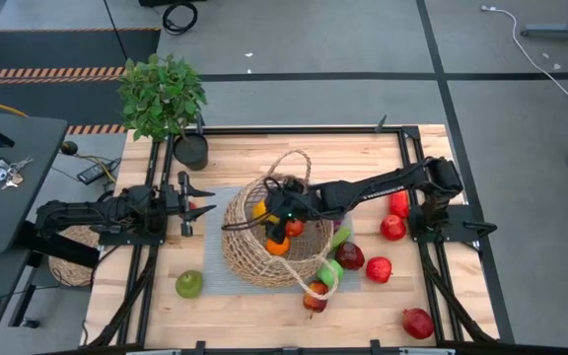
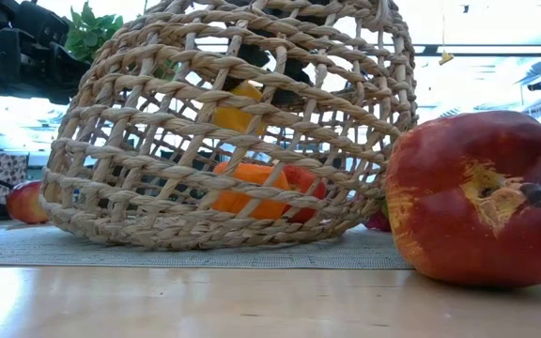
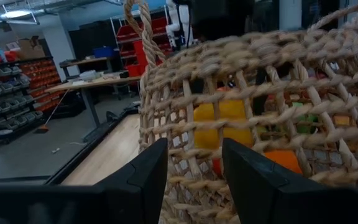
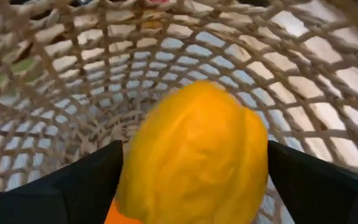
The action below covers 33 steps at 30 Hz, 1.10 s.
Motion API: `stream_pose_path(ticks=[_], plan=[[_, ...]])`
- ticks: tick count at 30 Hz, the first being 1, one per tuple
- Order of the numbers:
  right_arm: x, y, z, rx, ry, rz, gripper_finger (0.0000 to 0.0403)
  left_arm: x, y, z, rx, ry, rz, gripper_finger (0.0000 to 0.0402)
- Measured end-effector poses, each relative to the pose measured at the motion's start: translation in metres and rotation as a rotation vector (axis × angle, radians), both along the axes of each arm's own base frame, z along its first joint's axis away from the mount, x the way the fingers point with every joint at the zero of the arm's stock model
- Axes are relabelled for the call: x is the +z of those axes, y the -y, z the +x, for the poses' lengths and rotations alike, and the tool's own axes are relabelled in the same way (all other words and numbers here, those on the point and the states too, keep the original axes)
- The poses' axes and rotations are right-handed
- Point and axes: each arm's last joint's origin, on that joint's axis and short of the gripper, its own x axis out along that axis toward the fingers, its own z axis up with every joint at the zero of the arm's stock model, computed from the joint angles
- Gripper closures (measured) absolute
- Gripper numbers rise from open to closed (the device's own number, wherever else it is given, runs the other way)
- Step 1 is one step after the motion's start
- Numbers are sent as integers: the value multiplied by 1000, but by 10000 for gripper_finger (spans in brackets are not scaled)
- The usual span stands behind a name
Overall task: Build produce basket
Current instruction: Put the yellow bell pepper into the brown basket, then put the dark red apple into the brown basket
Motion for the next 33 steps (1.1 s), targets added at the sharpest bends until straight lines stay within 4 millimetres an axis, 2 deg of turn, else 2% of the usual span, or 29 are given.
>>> stream_pose_path(ticks=[3,9,14,22,27,33], plan=[[8,1,-5,2,4,20,6,1,0,0,0,5,0,241],[40,-4,-22,34,55,-17,14,0,0,0,0,-2,0,241],[64,-7,-52,-2,6,-80,18,0,0,0,0,-2,0,241],[93,-24,-105,0,-82,-123,28,0,0,0,0,-2,0,241],[96,-31,-141,-81,-215,-100,36,0,0,0,0,-1,0,241],[70,-39,-171,-128,-348,-137,38,0,0,0,0,-2,0,241]])
